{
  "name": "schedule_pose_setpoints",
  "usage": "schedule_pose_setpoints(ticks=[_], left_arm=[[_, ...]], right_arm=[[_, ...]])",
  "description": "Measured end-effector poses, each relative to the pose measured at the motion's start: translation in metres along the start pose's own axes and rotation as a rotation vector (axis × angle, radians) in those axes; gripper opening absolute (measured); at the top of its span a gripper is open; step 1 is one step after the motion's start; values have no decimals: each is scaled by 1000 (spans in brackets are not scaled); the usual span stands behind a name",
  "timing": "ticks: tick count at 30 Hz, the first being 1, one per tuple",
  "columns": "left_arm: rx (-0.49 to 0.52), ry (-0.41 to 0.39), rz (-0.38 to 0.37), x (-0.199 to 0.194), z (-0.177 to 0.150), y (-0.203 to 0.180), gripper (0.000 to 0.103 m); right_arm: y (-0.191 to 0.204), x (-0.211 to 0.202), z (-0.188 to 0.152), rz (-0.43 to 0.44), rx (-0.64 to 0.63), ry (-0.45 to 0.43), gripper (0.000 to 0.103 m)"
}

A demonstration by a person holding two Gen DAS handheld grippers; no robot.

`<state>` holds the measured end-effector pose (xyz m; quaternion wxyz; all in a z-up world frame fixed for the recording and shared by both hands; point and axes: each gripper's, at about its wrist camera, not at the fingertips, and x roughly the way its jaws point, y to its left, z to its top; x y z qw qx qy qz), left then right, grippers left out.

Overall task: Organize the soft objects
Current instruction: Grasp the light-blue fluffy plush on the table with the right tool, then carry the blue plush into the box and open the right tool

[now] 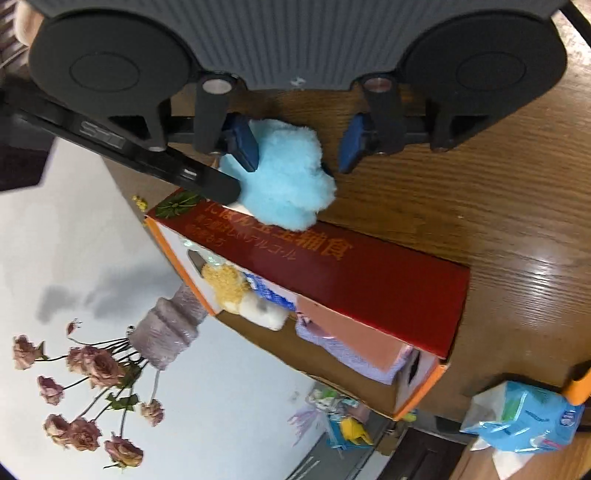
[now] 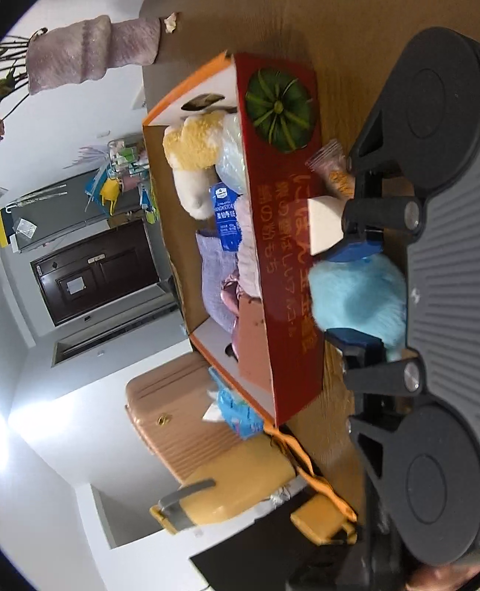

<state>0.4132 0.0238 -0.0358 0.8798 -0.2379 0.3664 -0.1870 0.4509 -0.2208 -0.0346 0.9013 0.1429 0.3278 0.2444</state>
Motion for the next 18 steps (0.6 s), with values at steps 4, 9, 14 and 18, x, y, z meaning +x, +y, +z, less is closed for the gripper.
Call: schedule_pose_setpoints(ticks=[4, 9, 14, 18], left_arm=[[14, 10, -21, 0, -1, -4, 36], [74, 61, -27, -17, -18, -20, 32], [122, 75, -68, -75, -73, -32, 32], [103, 38, -33, -113, -104, -34, 38]], right_arm=[[-6, 17, -4, 26, 62, 30, 35], [2, -12, -22, 4, 80, 52, 34], [11, -82, -82, 70, 173, 58, 36], [31, -131, -117, 49, 158, 41, 37]])
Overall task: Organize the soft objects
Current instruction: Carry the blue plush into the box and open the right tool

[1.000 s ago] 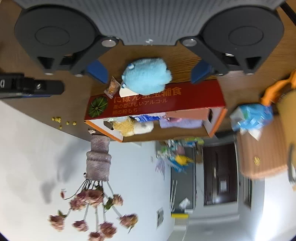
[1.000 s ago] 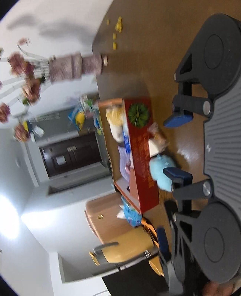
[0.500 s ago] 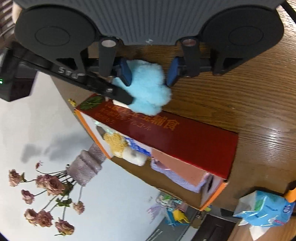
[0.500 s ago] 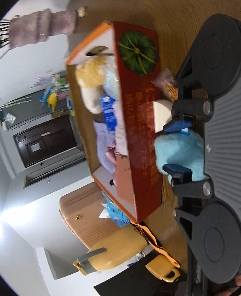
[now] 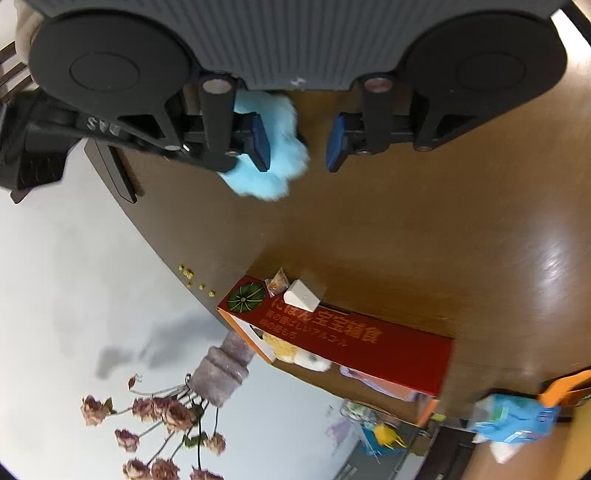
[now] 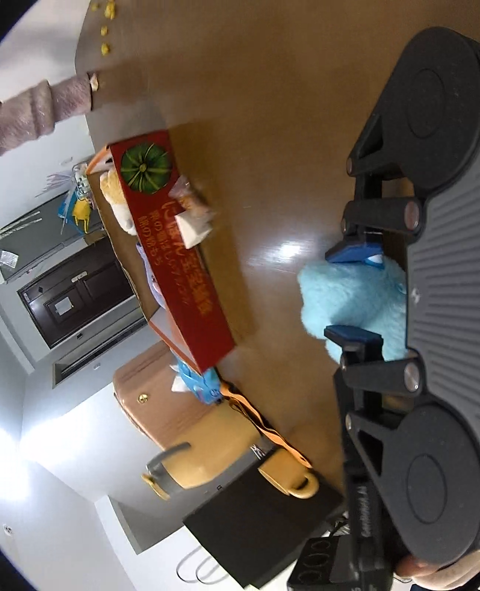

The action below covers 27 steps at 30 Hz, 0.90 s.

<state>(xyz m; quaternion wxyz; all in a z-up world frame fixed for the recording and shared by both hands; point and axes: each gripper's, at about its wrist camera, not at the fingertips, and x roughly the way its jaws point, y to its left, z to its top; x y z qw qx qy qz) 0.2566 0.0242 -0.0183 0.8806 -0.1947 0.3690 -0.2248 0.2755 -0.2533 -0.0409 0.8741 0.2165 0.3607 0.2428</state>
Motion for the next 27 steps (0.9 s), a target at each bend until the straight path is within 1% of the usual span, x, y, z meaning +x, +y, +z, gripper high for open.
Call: schedule_pose_setpoints(ticks=[2, 4, 6, 9, 11, 13, 14, 15, 16, 17, 18, 19, 21, 24, 25, 27], left_arm=[[-9, -8, -20, -13, -7, -1, 45], [-5, -15, -32, -20, -10, -4, 51], [-4, -8, -45, -23, -13, -10, 64], [10, -4, -82, -25, -20, -20, 68], [6, 18, -89, -20, -25, -23, 68], [-6, 38, -90, -14, -29, -24, 66], [-15, 45, -91, -11, -31, -24, 62], [-21, 52, -95, -8, -32, -24, 52], [-24, 58, -92, -7, -33, -24, 49], [-20, 54, -77, -6, -34, -24, 43], [-13, 49, -63, -6, -34, -24, 34], [-13, 51, -57, -6, -33, -23, 31], [-27, 49, -72, -6, -29, -20, 29], [2, -2, -96, -8, -14, -24, 29], [12, -21, -106, -7, -4, -25, 29], [34, -55, -125, 0, 26, -27, 29]], right_arm=[[2, -15, -9, 11, 10, -11, 38], [0, -23, -12, 11, 13, -28, 39], [-2, -27, -11, -6, 15, -41, 39], [-4, -33, -11, 7, 20, -57, 40], [-4, -33, -15, 21, 28, -52, 41], [-6, -28, -18, 20, 41, -32, 41], [-6, -26, -20, 21, 47, -23, 41], [-7, -24, -22, 31, 57, -17, 41], [-9, -23, -24, 43, 74, -14, 38], [-11, -22, -24, 56, 93, -11, 34], [-11, -22, -25, 69, 102, -9, 33], [-11, -23, -25, 67, 102, -9, 33], [-8, -24, -23, 59, 86, -15, 32], [-5, -28, -9, 68, 73, -52, 31], [-2, -28, 1, 67, 59, -71, 31], [2, -25, 28, 62, 19, -111, 31]])
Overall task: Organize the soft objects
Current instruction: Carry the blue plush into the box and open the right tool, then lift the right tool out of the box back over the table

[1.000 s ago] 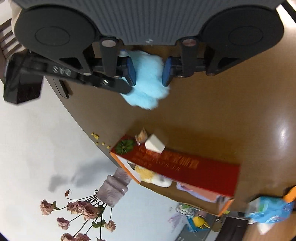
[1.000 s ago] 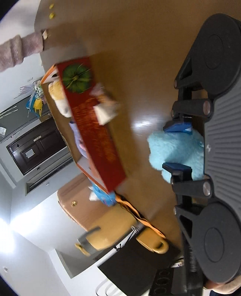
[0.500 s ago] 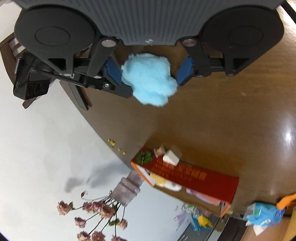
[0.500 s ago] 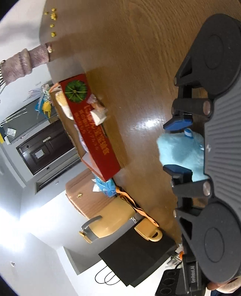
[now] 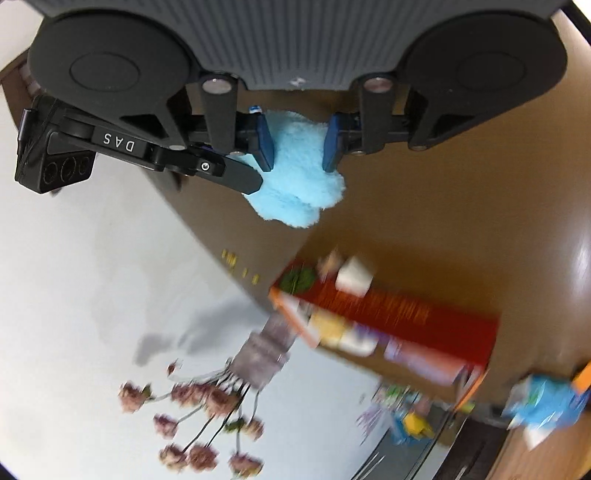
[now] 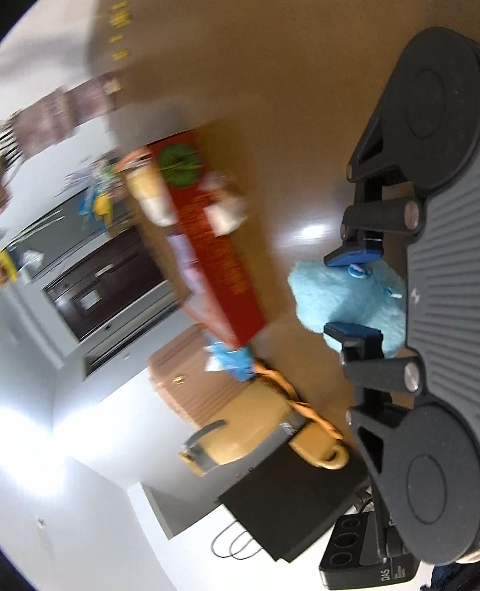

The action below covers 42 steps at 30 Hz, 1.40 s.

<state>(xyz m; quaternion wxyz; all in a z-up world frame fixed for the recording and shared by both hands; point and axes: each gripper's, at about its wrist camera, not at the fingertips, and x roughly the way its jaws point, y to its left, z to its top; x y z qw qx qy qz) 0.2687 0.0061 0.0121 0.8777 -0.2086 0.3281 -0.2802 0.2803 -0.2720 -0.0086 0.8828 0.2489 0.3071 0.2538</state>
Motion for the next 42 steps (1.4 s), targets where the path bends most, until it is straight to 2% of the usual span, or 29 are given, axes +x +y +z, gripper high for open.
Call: schedule_pose_setpoints(ticks=[3, 7, 9, 11, 15, 16, 18, 20, 23, 27, 29, 30, 32, 36, 37, 39, 40, 41, 42], left_arm=[[44, -61, -5, 23, 63, 4, 29], [82, -112, 23, 67, 160, 20, 29], [78, -98, 63, 99, 205, 37, 28], [28, -62, 96, 131, 238, 60, 25], [19, 24, 152, 197, 271, 98, 20], [25, 55, 177, 213, 274, 105, 19], [56, 112, 287, 239, 272, 115, 17], [73, 153, 317, 252, 267, 123, 16], [63, 158, 303, 252, 268, 127, 16], [97, 158, 326, 256, 263, 118, 16], [120, 144, 328, 248, 263, 117, 23], [147, 128, 327, 241, 263, 113, 30], [198, 63, 321, 218, 269, 104, 36], [256, 8, 376, 166, 279, 82, 36], [282, -9, 397, 150, 279, 76, 36], [327, -53, 425, 120, 276, 65, 44], [337, -82, 445, 106, 275, 60, 47], [343, -118, 465, 90, 272, 55, 54], [348, -158, 477, 77, 268, 50, 67]], right_arm=[[6, 21, 55, -4, -66, -52, 29], [6, 83, 150, -22, -141, -99, 29], [-3, 127, 193, -33, -129, -68, 29], [-16, 173, 227, -57, -108, -29, 28], [-43, 266, 259, -111, -96, 88, 24], [-47, 285, 260, -133, -94, 121, 15], [-50, 321, 257, -270, -160, 187, 12], [-51, 343, 250, -340, -224, 256, 12], [-57, 344, 254, -342, -186, 260, 13], [-57, 348, 255, -367, -188, 263, 13], [-52, 348, 256, -376, -200, 248, 14], [-50, 342, 254, -366, -200, 250, 15], [-44, 320, 259, -334, -199, 221, 18], [-21, 269, 279, -365, -272, 151, 21], [-16, 255, 282, -370, -294, 134, 25], [-1, 222, 286, -382, -344, 101, 43], [6, 206, 285, -392, -376, 84, 47], [13, 189, 284, -406, -413, 62, 52], [19, 173, 280, -420, -447, 34, 55]])
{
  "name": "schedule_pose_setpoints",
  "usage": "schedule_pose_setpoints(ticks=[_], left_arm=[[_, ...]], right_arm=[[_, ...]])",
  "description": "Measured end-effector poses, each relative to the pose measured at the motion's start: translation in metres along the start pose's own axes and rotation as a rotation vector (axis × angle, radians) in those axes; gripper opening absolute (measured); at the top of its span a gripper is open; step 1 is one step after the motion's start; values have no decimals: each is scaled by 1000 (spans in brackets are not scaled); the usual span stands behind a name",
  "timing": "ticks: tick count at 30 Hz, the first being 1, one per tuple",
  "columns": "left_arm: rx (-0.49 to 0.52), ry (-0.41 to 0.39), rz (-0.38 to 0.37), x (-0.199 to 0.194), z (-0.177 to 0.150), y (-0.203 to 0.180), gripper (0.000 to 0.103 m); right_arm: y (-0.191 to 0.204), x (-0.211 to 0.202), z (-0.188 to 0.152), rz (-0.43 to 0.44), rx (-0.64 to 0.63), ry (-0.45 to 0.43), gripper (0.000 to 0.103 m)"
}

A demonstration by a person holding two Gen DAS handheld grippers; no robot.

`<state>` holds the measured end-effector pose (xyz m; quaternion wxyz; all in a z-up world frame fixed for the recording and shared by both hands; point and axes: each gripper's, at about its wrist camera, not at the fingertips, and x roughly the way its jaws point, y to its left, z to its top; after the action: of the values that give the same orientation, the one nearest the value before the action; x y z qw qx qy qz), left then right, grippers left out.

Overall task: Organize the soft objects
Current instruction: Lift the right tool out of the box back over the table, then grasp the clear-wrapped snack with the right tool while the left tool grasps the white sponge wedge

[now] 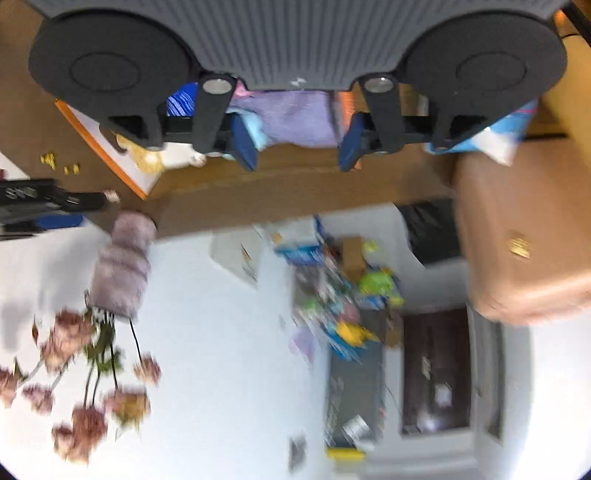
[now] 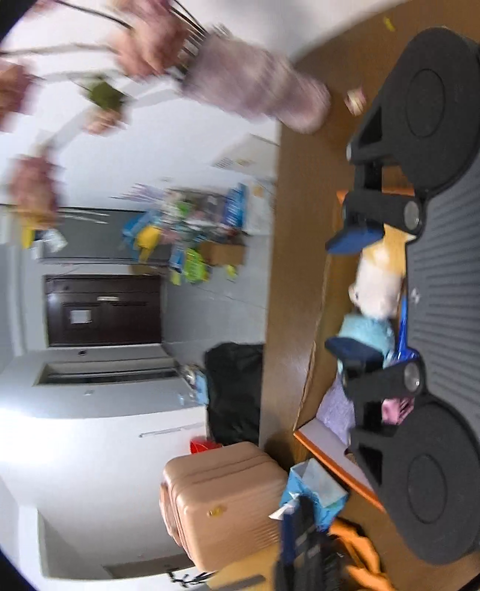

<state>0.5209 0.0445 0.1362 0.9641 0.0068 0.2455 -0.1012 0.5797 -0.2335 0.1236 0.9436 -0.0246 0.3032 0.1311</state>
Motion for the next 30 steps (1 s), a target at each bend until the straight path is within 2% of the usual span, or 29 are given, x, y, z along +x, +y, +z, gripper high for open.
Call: schedule_pose_setpoints(ticks=[1, 2, 4, 7, 13, 17, 20, 24, 28, 30], left_arm=[[-5, -39, 14, -14, -2, 0, 75], [-21, -95, 26, -30, -6, 1, 86], [-43, -184, 46, -55, -14, -4, 88], [-35, -241, 69, -82, -23, -15, 91], [33, -307, 91, -124, -32, -36, 97], [16, -329, 118, -152, -53, -40, 101], [17, -314, 148, -174, -80, -52, 103], [27, -298, 73, -214, -130, -66, 103], [55, -312, 41, -248, -190, -82, 103], [77, -288, 46, -260, -222, -88, 103]], right_arm=[[0, -16, -3, -21, -25, -40, 62], [1, -35, -11, -40, -48, -95, 79], [3, -64, -27, -80, -68, -225, 96], [7, -92, -48, -103, -70, -333, 96], [19, -124, -61, -74, -28, -376, 97], [30, -144, -79, -69, -21, -401, 98], [36, -162, -110, -52, -3, -400, 99], [46, -192, -164, -28, 1, -371, 100], [56, -220, -229, 19, 1, -342, 100], [63, -232, -261, 34, 12, -315, 100]])
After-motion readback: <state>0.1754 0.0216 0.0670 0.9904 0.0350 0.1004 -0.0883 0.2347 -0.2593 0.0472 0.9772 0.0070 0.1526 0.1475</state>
